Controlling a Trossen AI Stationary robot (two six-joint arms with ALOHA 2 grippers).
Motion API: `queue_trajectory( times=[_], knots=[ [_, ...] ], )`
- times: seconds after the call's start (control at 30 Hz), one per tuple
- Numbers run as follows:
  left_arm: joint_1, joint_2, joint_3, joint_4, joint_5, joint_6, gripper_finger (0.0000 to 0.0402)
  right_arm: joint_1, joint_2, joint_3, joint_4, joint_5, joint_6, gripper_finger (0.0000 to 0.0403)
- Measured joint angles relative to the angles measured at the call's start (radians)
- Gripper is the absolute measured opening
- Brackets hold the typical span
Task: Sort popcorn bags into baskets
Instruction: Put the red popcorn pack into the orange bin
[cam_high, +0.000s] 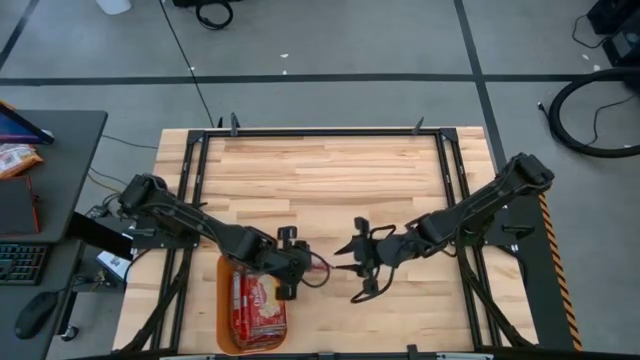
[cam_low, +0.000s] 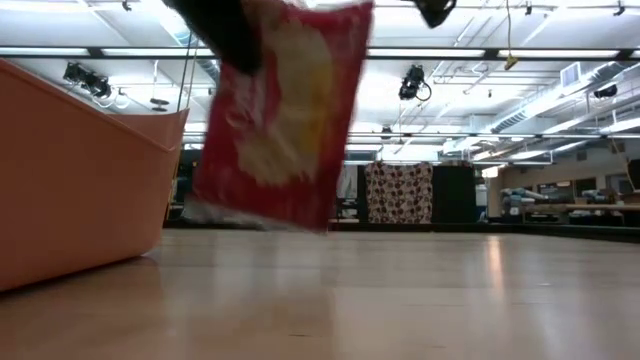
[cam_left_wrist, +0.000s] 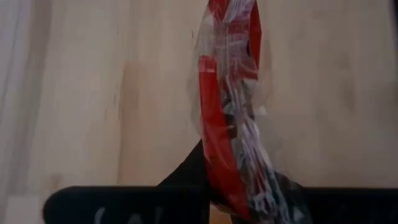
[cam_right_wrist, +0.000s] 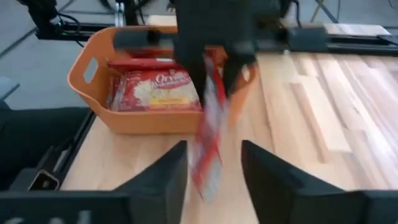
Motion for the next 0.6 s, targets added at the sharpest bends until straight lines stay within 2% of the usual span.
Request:
queue_trajectory(
  times=[0.17,0.3,0.47,0.6],
  knots=[
    [-0.004,-0.123,0.0,-0.043,0.109,-0.124,0.0041,0.0,-0.11,0.0,-0.182,0.02,0.077,0.0197],
    [-0.014,-0.239,0.0,-0.055,0.237,-0.272,0.0042,0.006,-0.149,0.0,-0.298,0.098,0.151,0.0207],
    [-0.068,-0.334,0.002,-0.083,0.244,-0.384,0.0037,0.014,-0.14,-0.001,-0.321,0.151,0.153,0.0204],
    [-0.131,-0.343,0.001,-0.23,0.211,-0.487,0.0037,0.014,-0.122,-0.001,-0.319,0.163,0.125,0.0204]
  ],
)
